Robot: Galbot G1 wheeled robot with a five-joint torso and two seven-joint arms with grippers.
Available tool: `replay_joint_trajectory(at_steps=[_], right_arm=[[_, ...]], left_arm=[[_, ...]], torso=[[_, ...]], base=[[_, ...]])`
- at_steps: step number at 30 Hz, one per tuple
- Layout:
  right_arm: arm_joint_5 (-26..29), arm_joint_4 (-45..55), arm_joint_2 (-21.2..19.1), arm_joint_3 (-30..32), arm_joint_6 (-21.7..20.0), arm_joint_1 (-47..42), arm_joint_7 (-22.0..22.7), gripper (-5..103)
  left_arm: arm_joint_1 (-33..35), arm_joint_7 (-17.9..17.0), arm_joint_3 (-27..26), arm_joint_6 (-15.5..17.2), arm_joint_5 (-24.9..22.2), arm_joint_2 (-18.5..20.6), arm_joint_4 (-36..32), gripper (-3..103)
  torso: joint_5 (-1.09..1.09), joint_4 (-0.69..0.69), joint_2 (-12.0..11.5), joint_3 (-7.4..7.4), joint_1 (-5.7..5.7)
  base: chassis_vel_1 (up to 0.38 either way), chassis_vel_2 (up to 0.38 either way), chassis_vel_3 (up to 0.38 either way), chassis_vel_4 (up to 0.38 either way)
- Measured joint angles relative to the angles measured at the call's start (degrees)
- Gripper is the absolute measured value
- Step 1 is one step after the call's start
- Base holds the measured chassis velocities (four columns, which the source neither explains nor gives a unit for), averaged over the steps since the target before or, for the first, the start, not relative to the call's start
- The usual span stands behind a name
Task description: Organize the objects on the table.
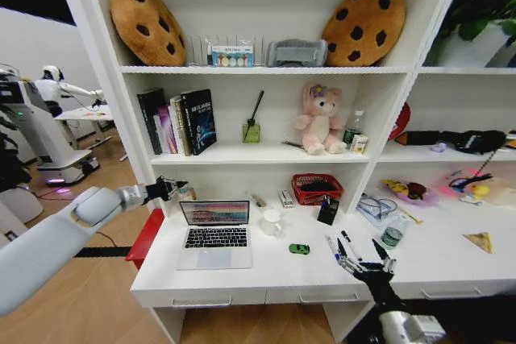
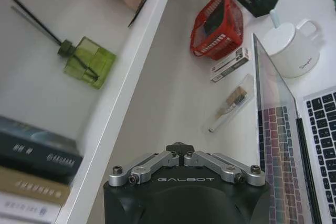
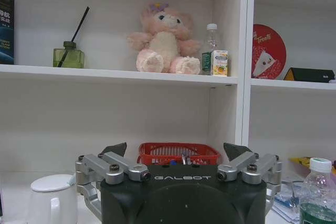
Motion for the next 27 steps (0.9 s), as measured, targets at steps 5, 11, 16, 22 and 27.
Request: replay_joint_trajectory(at_steps=[5,11,16,22,27], right_arm=[[0.72,-0.26,0.18,0.74,0.65,-0.72,0.0,100],[1.33,-0.73,0.22,1.14,0.83,-0.73,0.0,100],[1.52,-1.08,0.25,1.15,0.84,-0.5,0.05,100],[2.13,-1.32,0.33,1.24,0.84,-0.45,0.22,100],[2.23,-1.45,0.45,1.29,0.84,-0.36,0.31,100]], left_arm=[[-6.75,6.18,7.15,-4.18,3.1,-3.78,4.26,0],[-10.35,13.07,10.5,-7.8,6.48,-6.02,7.13,0],[-12.72,18.27,12.34,-11.92,7.19,-6.47,9.6,0],[-13.83,22.44,14.38,-13.0,5.0,-4.42,6.92,0],[-12.26,23.51,15.24,-12.66,3.51,-1.72,1.44,0]], torso=[[0.0,0.01,0.0,0.0,-0.01],[-0.02,0.01,0.0,0.0,0.0],[-0.03,0.02,0.0,0.0,-0.01],[-0.01,0.02,0.01,0.0,-0.01],[-0.02,0.0,0.01,-0.01,-0.01]], base=[[0.0,0.0,0.0,0.0],[0.0,0.0,0.0,0.0],[0.0,0.0,0.0,0.0],[0.0,0.0,0.0,0.0],[0.0,0.0,0.0,0.0]])
